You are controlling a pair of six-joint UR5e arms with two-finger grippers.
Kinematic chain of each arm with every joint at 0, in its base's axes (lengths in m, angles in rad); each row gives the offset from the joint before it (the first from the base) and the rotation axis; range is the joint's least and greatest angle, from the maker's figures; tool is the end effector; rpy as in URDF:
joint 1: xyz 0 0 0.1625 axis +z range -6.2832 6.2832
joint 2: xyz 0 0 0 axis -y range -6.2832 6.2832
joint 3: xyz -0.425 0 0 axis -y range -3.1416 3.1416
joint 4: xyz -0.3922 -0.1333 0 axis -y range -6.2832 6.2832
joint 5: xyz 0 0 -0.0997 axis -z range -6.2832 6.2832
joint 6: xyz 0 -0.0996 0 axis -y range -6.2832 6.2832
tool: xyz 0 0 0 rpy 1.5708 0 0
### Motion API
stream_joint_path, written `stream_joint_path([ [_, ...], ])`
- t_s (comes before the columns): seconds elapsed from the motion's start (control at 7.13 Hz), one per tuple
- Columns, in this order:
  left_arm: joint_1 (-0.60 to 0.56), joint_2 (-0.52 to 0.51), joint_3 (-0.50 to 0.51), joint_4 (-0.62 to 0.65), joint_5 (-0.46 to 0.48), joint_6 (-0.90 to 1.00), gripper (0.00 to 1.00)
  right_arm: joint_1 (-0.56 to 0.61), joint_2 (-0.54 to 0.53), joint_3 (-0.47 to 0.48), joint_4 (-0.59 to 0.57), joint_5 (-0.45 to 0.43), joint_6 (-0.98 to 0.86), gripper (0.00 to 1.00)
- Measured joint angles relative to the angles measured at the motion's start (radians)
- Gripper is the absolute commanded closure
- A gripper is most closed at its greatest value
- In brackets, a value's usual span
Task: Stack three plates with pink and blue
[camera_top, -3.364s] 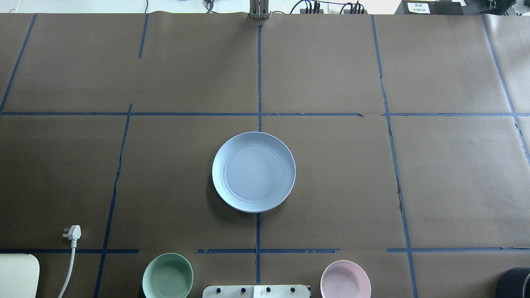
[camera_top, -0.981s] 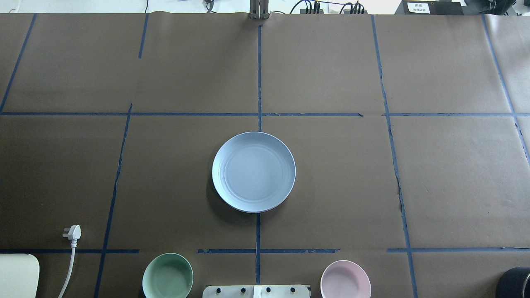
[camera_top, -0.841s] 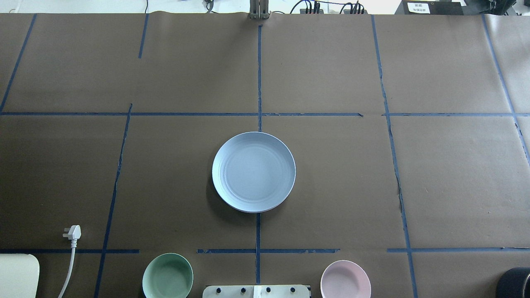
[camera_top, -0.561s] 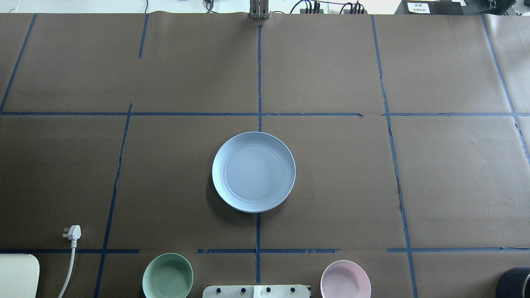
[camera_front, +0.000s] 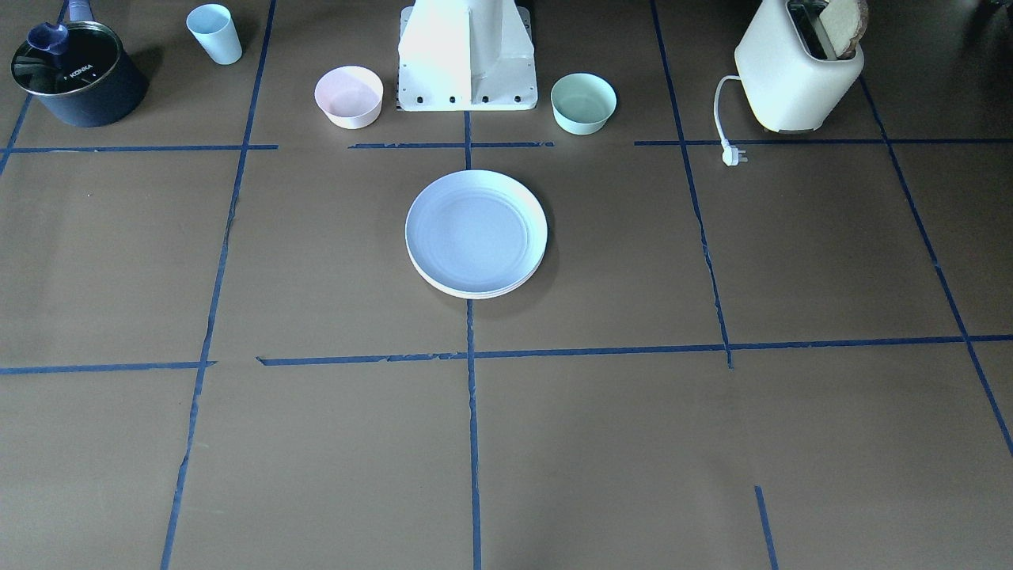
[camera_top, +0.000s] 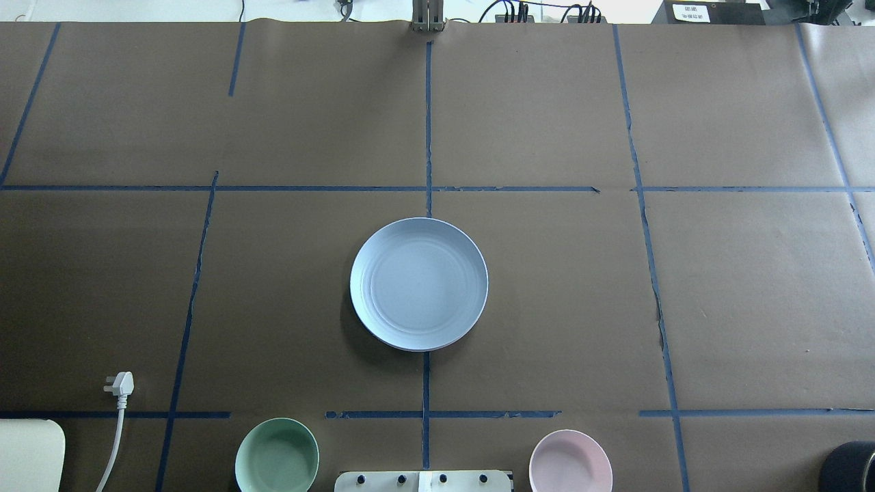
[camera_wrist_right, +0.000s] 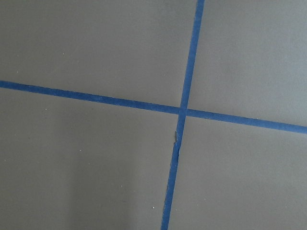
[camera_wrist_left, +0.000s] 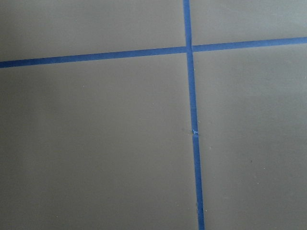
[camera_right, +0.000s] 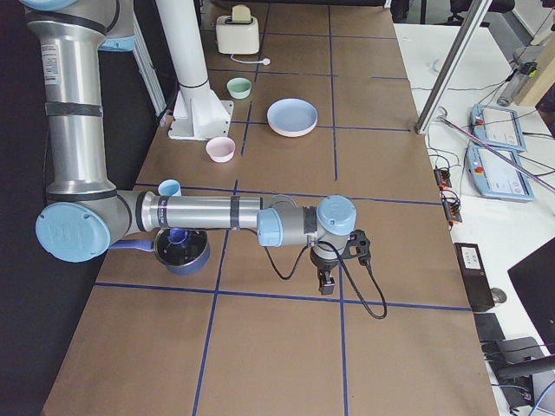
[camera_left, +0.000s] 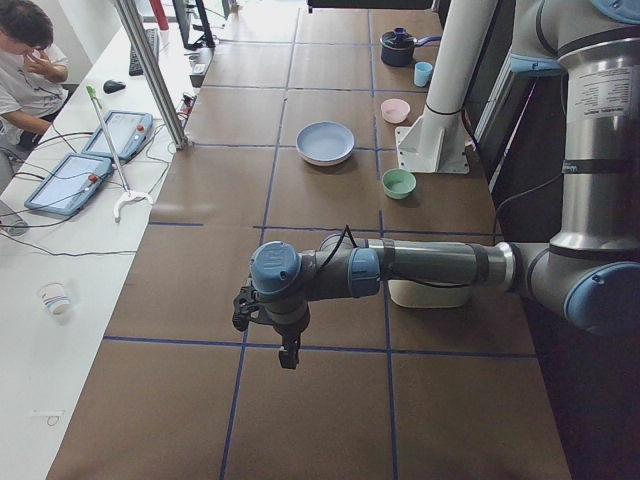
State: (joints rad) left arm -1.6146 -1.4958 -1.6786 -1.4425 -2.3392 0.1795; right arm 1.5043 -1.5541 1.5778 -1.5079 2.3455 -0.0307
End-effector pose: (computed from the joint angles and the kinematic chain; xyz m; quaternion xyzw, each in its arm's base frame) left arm -0.0838 -0.4493 0.6542 -0.0023 0.3770 0.0449 0.9251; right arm 0.0300 -0.5078 0.6404 0.0333 -0.3780 -0.0613 0.9232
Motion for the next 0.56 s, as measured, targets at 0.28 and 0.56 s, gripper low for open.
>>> stream_joint_path([
  [0.28,0.000,-0.003,0.005,-0.009,-0.001,-0.003,0.00,0.022,0.000,0.000,-0.005,0.000,0.008,0.00],
  [0.56,0.001,-0.003,0.005,-0.010,0.001,0.001,0.00,0.027,-0.008,-0.003,-0.010,-0.002,0.013,0.00],
])
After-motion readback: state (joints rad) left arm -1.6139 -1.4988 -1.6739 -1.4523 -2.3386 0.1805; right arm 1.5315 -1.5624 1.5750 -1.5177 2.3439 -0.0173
